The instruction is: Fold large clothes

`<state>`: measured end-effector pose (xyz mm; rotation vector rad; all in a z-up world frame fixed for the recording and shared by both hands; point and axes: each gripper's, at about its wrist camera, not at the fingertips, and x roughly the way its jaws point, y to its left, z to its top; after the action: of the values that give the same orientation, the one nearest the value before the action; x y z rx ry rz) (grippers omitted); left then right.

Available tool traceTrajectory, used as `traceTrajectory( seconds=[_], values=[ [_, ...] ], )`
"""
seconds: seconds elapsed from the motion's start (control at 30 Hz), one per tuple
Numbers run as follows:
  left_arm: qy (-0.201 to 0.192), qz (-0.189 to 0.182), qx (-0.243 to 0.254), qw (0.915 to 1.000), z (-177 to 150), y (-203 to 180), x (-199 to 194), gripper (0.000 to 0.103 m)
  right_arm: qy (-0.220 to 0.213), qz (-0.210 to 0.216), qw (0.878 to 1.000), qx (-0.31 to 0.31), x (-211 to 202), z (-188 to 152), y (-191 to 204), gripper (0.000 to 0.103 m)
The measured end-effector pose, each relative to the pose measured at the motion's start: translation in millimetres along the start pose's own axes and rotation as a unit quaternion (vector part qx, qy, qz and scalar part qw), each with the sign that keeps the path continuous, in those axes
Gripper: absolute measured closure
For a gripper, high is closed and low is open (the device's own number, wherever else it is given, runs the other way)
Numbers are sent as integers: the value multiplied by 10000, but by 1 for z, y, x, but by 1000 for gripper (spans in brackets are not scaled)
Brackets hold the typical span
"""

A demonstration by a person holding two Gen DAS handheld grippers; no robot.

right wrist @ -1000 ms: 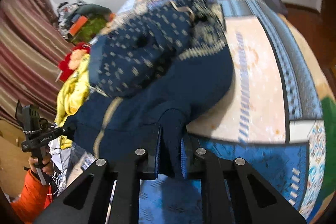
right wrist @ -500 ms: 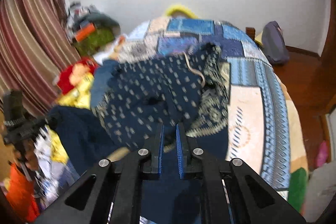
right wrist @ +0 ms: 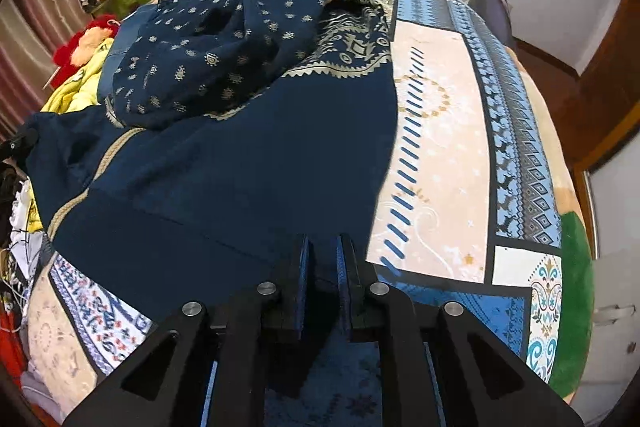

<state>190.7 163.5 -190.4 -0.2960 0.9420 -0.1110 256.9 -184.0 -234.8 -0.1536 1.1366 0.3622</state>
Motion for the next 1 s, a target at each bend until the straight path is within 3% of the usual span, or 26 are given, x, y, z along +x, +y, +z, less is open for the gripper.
traceTrajectory(
  seconds=[0.03,0.07,0.1,0.13,0.17,0.3,0.43,0.5,0.57,0.67,0.73,0.77,0.8,1.0],
  values=[
    [17,37,20,10000,-2,-1,1,95,-33,-155,9999,-27,0,-2,1,71],
    [32,74,39,10000,-4,-2,2,95,-46,-388,9992,-44,0,-3,1,35],
    [42,112,62,9999,-6,-3,2,95,-93,-983,9951,-70,-1,-3,1,8],
    [46,159,100,9998,-8,-5,3,95,-168,-1297,9914,-83,-3,-4,-2,5],
    [50,196,131,9997,-10,-6,3,95,-171,-1230,9922,-61,-7,-5,-3,5],
    [100,275,183,9994,-14,-8,4,95,107,-75,9976,682,-18,-6,-27,5],
    [128,302,156,9993,-17,-8,8,95,97,1129,9819,1514,-23,-10,-38,5],
    [143,311,156,9993,-18,-9,9,95,266,1486,9735,1721,-11,-12,-32,8],
    [154,329,187,9992,-19,-11,10,95,323,1427,9750,1673,0,-11,-21,11],
    [176,375,275,9988,-20,-15,11,95,242,1228,9845,1226,7,-5,-5,38],
    [155,413,367,9984,-19,-19,12,95,208,1378,9836,1148,9,0,3,61],
    [141,420,410,9982,-18,-21,12,95,213,1518,9816,1135,11,2,4,80],
    [116,423,440,9981,-17,-23,12,95,236,1659,9790,1158,12,6,5,86],
    [-319,337,650,9968,3,-38,-4,95,-177,1567,9848,730,-9,31,19,89]
  ],
)
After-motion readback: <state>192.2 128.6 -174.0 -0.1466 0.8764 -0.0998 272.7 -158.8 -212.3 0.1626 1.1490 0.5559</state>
